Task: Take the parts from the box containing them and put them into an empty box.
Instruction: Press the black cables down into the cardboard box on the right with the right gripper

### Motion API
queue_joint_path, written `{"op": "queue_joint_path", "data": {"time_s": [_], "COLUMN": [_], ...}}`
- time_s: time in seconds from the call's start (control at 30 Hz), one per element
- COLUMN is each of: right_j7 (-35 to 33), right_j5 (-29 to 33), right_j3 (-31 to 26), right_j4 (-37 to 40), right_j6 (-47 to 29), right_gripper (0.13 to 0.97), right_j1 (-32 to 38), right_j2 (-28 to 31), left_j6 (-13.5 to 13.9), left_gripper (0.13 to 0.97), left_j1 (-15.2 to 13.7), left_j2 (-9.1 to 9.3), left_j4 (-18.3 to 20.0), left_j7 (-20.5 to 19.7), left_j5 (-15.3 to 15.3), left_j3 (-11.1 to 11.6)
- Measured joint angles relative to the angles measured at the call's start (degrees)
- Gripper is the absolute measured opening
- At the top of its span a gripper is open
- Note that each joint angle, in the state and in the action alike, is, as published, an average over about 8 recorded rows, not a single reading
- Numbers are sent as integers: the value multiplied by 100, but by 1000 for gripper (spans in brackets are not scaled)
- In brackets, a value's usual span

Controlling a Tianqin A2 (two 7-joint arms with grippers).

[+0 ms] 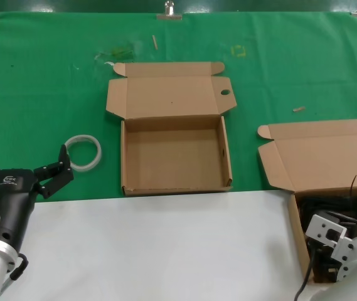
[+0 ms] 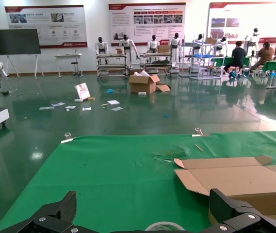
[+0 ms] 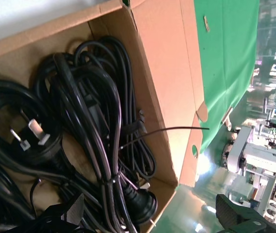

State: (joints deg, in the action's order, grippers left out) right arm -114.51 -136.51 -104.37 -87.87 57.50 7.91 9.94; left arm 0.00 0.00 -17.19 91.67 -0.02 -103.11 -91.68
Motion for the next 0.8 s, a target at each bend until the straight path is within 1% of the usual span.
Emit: {"op": "queue_joint_path", "data": {"time_s": [0.27,0.53,0.57,0.8], "right_j7": [122,222,235,332], "right_j5": [-7,-28,-36,-94], "right_j3": [-76,-150,-157,-192], "right_j4": [167,308,325,400], "right_j6": [-100,-215,-229,-296], "right_gripper": [912,796,796,636], "right_j1": [95,169,174,175], "right_j2": [0,0,0,0], "left_j6": [0,0,0,0], "left_gripper": [965,965,965,965], "left_j1": [0,0,0,0], "left_j2": [0,0,0,0], "left_j4": [0,0,0,0], "left_j7": [0,0,0,0], "left_j5": [0,0,0,0], "left_j3": [0,0,0,0]}}
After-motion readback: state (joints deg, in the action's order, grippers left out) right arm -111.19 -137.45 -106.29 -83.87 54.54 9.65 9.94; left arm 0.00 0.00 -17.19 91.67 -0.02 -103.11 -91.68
